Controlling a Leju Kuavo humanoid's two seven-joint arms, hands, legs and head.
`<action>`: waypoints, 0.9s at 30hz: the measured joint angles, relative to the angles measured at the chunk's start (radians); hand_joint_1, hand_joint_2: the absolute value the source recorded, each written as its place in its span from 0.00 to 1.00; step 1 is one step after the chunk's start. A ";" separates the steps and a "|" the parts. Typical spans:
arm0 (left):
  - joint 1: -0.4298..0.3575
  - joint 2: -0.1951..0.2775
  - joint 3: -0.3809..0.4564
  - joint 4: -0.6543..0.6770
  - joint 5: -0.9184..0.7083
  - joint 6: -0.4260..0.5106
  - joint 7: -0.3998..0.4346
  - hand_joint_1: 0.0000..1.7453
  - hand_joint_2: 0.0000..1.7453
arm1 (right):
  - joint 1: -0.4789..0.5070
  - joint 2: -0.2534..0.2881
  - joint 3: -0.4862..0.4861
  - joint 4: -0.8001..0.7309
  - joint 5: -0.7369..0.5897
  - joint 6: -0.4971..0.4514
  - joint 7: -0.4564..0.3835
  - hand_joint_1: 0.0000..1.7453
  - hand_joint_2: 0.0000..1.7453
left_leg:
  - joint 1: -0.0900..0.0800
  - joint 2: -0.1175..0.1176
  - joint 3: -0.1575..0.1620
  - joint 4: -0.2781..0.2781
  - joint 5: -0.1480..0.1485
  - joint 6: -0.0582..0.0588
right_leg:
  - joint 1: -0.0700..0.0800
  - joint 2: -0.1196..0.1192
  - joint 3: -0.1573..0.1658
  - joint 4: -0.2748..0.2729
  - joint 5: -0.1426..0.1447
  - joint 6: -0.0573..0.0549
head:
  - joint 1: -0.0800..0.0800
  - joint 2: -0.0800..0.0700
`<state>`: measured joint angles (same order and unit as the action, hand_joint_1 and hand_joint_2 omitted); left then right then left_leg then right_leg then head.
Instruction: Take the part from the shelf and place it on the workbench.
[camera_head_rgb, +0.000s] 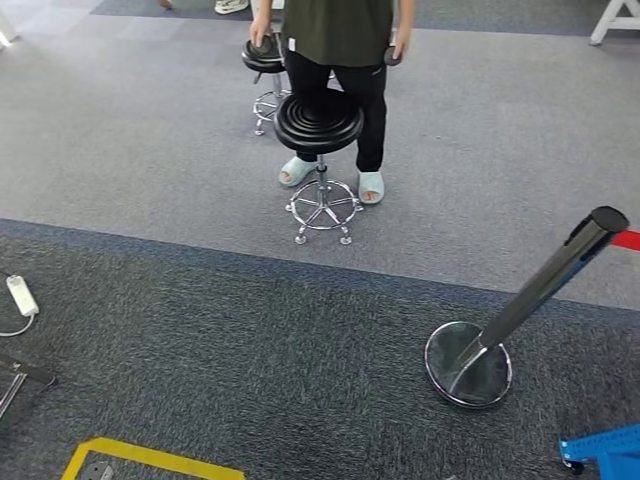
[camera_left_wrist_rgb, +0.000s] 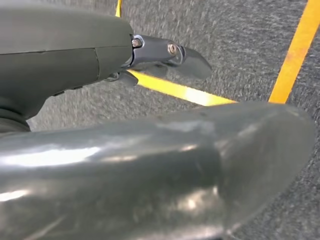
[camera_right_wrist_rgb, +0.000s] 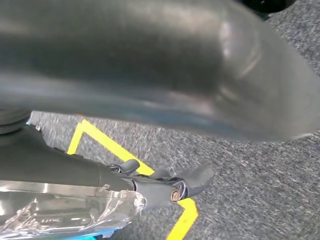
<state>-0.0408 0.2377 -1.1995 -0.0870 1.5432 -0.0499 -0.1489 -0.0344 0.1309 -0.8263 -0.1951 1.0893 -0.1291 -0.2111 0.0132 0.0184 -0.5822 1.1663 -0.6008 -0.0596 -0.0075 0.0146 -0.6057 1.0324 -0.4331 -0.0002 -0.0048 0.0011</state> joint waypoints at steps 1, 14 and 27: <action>0.002 0.000 -0.002 0.000 -0.002 -0.004 0.002 0.00 0.00 | -0.001 0.000 0.000 0.000 0.002 0.000 0.000 0.00 0.00 | 0.000 -0.009 -0.036 0.067 -0.024 0.001 | 0.000 0.015 -0.001 0.000 0.000 -0.002 | -0.001 0.000; -0.003 0.001 -0.019 0.000 0.000 -0.004 0.012 0.00 0.00 | 0.009 0.000 -0.001 0.000 0.015 -0.007 -0.012 0.00 0.00 | 0.008 -0.042 0.046 -0.179 0.134 0.043 | -0.002 0.039 -0.069 0.096 -0.046 0.047 | 0.008 0.000; -0.003 0.000 -0.023 0.000 -0.001 0.000 0.020 0.00 0.00 | 0.003 0.001 -0.001 0.000 0.015 -0.009 -0.013 0.00 0.00 | -0.006 0.088 0.077 -0.179 0.105 0.010 | 0.008 -0.039 0.003 0.008 -0.010 0.009 | 0.008 0.000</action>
<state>-0.0439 0.2373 -1.2224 -0.0870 1.5420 -0.0504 -0.1289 -0.0315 0.1323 -0.8276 -0.1949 1.1048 -0.1381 -0.2244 0.0073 0.1066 -0.5053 0.9878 -0.4953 -0.0497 0.0006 -0.0243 -0.6025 1.0406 -0.4434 0.0089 0.0033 0.0011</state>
